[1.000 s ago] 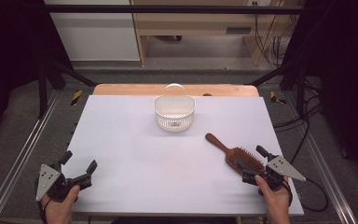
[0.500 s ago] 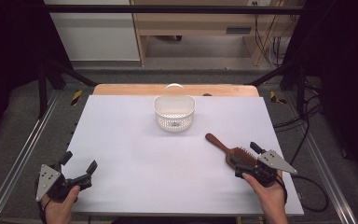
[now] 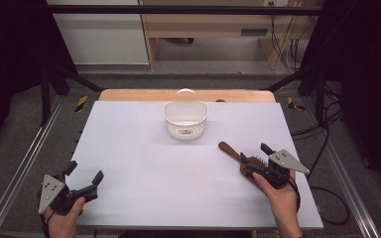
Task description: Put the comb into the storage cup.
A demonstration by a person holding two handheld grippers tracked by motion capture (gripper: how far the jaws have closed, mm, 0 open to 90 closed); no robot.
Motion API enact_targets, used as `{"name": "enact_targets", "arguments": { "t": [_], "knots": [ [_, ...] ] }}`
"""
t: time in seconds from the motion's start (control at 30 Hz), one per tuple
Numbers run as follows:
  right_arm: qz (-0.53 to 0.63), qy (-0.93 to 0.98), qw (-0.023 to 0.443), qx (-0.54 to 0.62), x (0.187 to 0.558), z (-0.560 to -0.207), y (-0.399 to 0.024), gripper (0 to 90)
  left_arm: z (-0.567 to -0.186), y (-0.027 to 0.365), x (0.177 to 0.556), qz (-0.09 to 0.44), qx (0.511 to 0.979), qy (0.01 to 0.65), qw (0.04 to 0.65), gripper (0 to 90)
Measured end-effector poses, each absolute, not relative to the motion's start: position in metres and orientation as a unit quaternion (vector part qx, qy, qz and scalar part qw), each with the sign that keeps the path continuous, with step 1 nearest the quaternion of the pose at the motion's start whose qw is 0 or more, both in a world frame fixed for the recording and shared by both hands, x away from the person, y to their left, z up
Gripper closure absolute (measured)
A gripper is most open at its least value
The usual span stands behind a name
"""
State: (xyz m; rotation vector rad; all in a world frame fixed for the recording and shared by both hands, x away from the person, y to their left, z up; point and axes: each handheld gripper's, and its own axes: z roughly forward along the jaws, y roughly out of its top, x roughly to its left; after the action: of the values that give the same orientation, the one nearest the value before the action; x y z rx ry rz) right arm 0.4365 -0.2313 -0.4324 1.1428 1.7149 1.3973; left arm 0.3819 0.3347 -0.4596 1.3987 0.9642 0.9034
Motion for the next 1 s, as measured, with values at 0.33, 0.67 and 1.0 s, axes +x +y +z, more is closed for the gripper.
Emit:
{"name": "enact_targets", "arguments": {
  "t": [0.33,0.67,1.0],
  "knots": [
    [0.527,0.653,0.326,0.436,0.445,-0.426,-0.22,41.8,-0.459,0.336,0.382,0.386,0.594,0.412,0.573,3.1],
    [0.515,0.667,0.323,0.432,0.436,-0.433,-0.226,72.0,-0.459,0.337,0.381,0.386,0.594,0.413,0.572,3.2],
    [0.503,0.66,0.331,0.448,0.413,-0.447,-0.255,90.0,-0.459,0.337,0.381,0.387,0.595,0.413,0.571,3.6]
  ]
}}
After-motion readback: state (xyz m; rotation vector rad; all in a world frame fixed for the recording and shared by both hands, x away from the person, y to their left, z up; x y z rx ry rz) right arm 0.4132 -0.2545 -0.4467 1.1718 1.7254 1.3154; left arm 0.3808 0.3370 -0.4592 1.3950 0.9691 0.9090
